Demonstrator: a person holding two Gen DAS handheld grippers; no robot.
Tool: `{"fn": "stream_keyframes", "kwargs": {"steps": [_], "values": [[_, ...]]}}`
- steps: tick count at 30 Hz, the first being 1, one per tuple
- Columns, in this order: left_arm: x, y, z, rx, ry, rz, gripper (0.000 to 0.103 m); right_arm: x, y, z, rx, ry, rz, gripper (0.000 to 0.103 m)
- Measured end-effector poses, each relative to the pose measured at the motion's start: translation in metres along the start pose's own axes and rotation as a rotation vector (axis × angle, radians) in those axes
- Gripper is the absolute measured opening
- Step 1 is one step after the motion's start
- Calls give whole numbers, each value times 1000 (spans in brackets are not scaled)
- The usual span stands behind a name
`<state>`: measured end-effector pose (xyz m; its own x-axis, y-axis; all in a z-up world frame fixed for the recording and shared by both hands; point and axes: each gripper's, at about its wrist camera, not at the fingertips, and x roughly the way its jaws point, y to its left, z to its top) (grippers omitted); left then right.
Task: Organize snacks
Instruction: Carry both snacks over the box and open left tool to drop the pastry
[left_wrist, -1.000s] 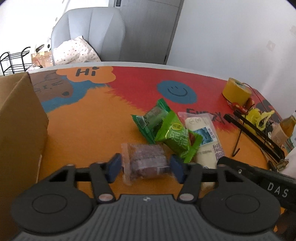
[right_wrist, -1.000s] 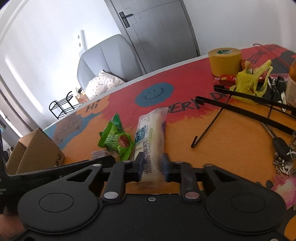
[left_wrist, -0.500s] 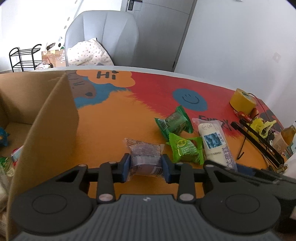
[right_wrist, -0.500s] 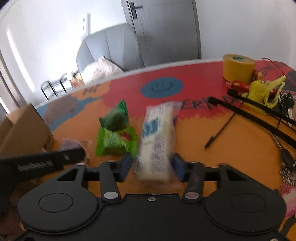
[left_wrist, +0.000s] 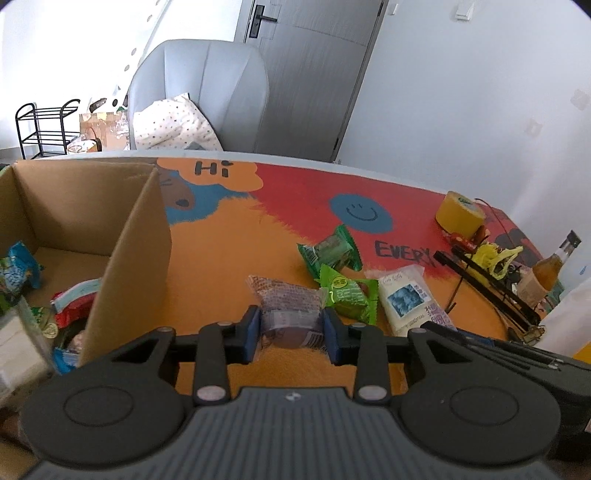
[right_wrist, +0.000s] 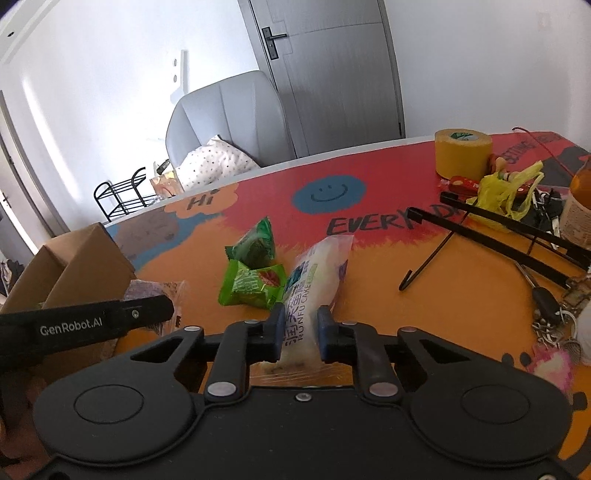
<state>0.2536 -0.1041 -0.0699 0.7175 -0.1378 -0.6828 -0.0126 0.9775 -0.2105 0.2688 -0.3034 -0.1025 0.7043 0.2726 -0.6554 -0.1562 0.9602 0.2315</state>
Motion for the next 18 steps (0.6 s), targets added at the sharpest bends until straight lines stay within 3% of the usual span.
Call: {"fn": "stream_keyframes", "kwargs": {"steps": [7,9,11,13,18], "values": [[-6,2,-8,9,7,-13,34,-10,-3,-12,18,33,-33,18],[-4,2,-11,12,17,-17,34,-9,-4,-13,27,48,-57,25],[-2,2,-12,13,25,-22,34,-8,-5,-13,33,48,-83,43],[1,2,-13,12,29,-28,34,-4,-3,-14,16,43,-95,50],[6,2,-14,21,39,-35,34,12,4,-15,-15,59,-111,54]]}}
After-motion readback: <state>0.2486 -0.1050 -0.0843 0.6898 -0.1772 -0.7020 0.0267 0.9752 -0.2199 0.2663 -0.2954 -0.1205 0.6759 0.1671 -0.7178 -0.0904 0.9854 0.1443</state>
